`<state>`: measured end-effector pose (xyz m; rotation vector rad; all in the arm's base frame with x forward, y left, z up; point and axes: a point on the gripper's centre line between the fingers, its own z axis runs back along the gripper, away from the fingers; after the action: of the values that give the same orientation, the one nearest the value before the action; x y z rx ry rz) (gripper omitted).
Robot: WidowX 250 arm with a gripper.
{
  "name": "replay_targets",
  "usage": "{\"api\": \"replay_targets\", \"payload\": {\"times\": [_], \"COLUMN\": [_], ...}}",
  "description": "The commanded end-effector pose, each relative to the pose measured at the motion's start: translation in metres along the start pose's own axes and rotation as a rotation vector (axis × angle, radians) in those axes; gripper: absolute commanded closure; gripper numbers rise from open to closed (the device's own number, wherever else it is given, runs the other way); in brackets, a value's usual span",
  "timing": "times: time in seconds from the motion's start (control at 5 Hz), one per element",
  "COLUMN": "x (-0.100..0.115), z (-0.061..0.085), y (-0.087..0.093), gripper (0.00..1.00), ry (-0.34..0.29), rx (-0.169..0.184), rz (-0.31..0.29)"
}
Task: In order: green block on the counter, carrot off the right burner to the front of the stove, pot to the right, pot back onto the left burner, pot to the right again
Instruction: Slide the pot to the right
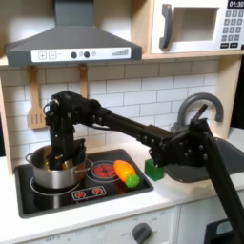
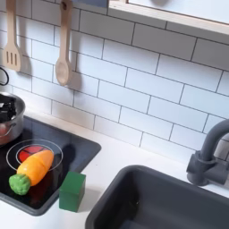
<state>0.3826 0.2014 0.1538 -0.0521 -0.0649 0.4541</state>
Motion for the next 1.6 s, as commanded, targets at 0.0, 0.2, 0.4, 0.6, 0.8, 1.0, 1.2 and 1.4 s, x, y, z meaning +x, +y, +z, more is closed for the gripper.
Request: {"api": "replay_targets", "payload": {"times": [0.0, 0.2, 0.4, 0.6, 0.8, 1.0, 1.2, 1.4], "x": [-0.006, -0.01, -0.014, -0.019, -0.023, -0.027, -0.034, -0.039], "z": [-0.002, 0.0, 0.002, 0.0, 0.001, 0.0, -0.002, -0.001], "y": [-0.016, -0.025, -0.032, -0.042, -0.047, -0.055, -0.064, -0.071], "gripper": [0.0, 0.0, 0.0, 0.0, 0.0, 0.0, 0.0, 0.0], "ry": [0.003, -0.001, -0.004, -0.003, -0.005, -0.005, -0.003, -0.002], "rx": [-0.007, -0.013, -0.017, -0.018, -0.019, -0.021, -0.024, -0.027], "rz": [-0.026, -0.046, -0.052, -0.073, -0.081, -0.098, -0.11, -0.125]}}
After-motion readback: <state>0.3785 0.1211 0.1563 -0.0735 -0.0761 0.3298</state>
